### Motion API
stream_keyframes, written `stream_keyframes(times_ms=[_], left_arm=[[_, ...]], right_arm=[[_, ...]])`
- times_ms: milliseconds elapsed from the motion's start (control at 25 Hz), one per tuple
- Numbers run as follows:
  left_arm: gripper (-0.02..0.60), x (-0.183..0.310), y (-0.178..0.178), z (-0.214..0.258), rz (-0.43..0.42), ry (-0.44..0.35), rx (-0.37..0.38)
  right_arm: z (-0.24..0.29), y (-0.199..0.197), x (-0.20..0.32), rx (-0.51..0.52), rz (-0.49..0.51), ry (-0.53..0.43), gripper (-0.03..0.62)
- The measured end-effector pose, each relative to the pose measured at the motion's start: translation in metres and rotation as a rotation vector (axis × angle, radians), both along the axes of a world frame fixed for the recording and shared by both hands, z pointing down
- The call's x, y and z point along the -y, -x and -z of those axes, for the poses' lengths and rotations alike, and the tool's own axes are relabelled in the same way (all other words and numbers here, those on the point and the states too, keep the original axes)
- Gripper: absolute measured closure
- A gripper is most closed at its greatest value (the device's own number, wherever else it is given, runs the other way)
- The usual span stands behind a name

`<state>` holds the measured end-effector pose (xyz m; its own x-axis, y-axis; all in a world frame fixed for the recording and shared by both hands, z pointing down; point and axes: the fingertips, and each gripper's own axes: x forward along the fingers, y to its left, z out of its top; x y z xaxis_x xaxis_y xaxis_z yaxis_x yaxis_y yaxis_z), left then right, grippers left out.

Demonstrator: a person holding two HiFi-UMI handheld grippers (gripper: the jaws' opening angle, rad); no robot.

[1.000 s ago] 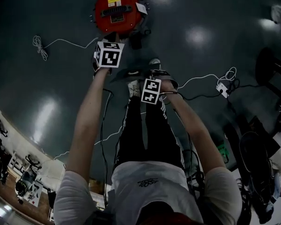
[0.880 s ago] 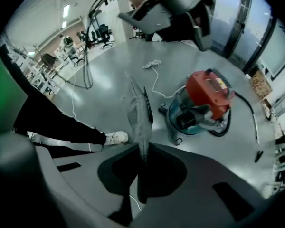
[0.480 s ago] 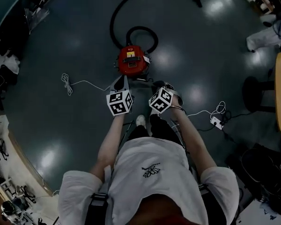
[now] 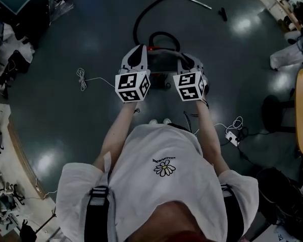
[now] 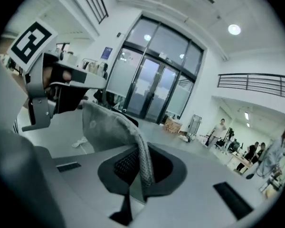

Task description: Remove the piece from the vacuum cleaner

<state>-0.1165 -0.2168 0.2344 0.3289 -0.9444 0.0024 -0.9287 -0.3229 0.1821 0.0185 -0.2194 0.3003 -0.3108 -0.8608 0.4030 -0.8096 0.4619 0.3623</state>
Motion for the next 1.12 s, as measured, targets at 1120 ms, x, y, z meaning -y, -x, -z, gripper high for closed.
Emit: stream_keyframes(times_ms=[1120], left_arm=[[0.580,-0.035,-0.012,0.095,0.042,-0.188,-0.056]], right_arm=[[0.132,-0.043,-0.024,0.465,-0.090,-0.239,0.569]])
